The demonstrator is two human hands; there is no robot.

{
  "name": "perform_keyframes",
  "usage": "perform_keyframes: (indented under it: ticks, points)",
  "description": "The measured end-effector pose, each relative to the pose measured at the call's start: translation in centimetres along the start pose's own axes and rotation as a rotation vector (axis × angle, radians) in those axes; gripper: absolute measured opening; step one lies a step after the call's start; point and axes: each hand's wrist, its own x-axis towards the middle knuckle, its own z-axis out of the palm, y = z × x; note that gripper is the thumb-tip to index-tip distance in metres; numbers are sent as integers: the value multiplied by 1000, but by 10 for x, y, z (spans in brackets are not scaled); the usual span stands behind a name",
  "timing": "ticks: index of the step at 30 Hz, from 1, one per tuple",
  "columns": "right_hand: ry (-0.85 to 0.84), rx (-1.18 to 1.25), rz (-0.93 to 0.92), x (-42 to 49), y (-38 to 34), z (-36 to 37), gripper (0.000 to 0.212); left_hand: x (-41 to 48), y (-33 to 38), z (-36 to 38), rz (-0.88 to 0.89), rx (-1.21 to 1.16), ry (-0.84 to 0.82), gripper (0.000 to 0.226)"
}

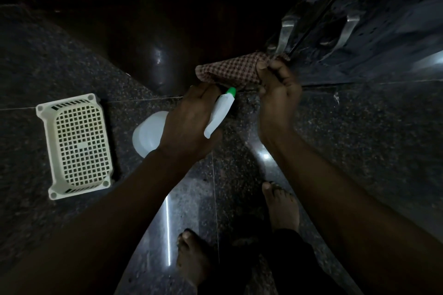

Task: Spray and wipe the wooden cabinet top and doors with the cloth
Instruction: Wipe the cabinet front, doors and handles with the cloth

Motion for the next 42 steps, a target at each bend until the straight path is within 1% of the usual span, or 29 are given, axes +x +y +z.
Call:
perform_keyframes:
  ticks: [7, 10, 11, 14, 15, 17, 21, 23, 25, 28, 32, 34, 36, 40, 42]
  points:
    - [34, 247, 219, -5, -4, 11, 14, -4, -6, -4, 18, 26, -9, 41]
    - [81, 377, 319, -6, -1, 17, 15, -4, -11, -3, 25, 24, -26, 43]
    - [100, 412, 341, -7, -1, 18, 17, -5, -11, -4, 27, 24, -26, 44]
    - [140, 485, 388, -8, -3, 21, 34, -7, -13, -7, 39, 28, -16, 48]
    - [141, 504, 394, -8, -4, 22, 36, -8, -13, -9, 47, 24, -13, 47]
    - [129, 547, 404, -9, -10, 23, 34, -9, -14, -12, 59, 8, -11, 46]
    - [87, 673, 410, -13, -16, 25, 17, -10, -12, -15, 47, 9, -1, 47]
    - [67, 674, 402, -12, -14, 23, 15, -11, -12, -15, 57, 16, -1, 44]
    - [61, 628, 380, -8, -9, 21, 16, -10, -12, -14, 86, 12, 18, 38]
    - [111, 518, 364, 2, 5, 11, 17, -7, -11, -11, 97, -15, 36, 35]
    - [160, 305, 387, 20, 19, -5, 18, -2, -8, -7, 96, -31, 43, 31]
    - [171, 178, 351, 27, 17, -11, 18, 2, -4, -6, 102, -42, 57, 28]
    - [139, 34, 223, 29, 12, -18, 18, 5, 0, -5, 103, -47, 63, 26]
    - [-42, -288, -200, 24, -8, -34, 11, 10, 8, -3, 131, -42, 57, 27]
    - [-89, -405, -358, 22, -19, -38, 6, 13, 12, -4, 127, -39, 80, 24]
